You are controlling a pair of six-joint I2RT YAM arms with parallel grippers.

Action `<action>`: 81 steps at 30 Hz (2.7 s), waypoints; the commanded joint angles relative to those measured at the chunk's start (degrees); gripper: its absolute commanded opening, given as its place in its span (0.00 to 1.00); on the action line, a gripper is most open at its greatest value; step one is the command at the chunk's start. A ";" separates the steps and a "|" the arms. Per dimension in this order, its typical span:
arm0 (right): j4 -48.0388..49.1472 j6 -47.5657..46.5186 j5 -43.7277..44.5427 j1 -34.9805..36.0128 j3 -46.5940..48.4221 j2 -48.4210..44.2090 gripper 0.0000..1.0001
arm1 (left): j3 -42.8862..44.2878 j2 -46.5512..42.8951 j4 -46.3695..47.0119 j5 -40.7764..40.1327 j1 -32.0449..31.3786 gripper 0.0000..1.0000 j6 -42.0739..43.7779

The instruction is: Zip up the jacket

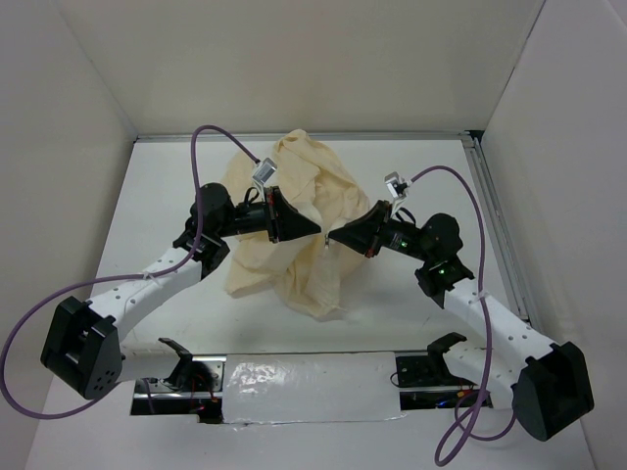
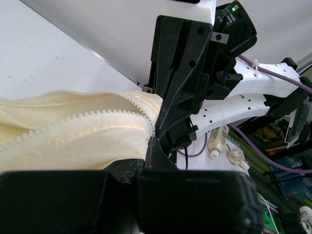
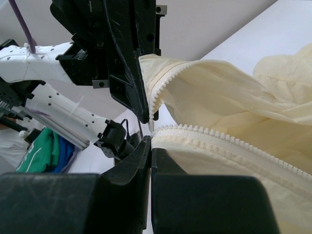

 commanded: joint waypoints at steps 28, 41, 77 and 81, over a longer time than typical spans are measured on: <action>1.15 -0.79 1.78 1.13 2.56 -0.48 0.00 | 0.53 -1.47 3.28 1.97 -0.26 0.00 0.09; 9.92 2.11 1.78 1.31 1.59 0.74 0.00 | 0.71 -0.07 2.93 3.73 -0.43 0.00 0.36; -7.29 3.43 4.85 0.78 7.39 -1.63 0.00 | 1.50 -0.86 -14.91 -15.60 -7.03 0.00 8.01; -7.56 4.48 3.89 0.95 5.90 -1.63 0.00 | 2.47 -0.42 -13.51 -12.63 -6.41 0.12 7.74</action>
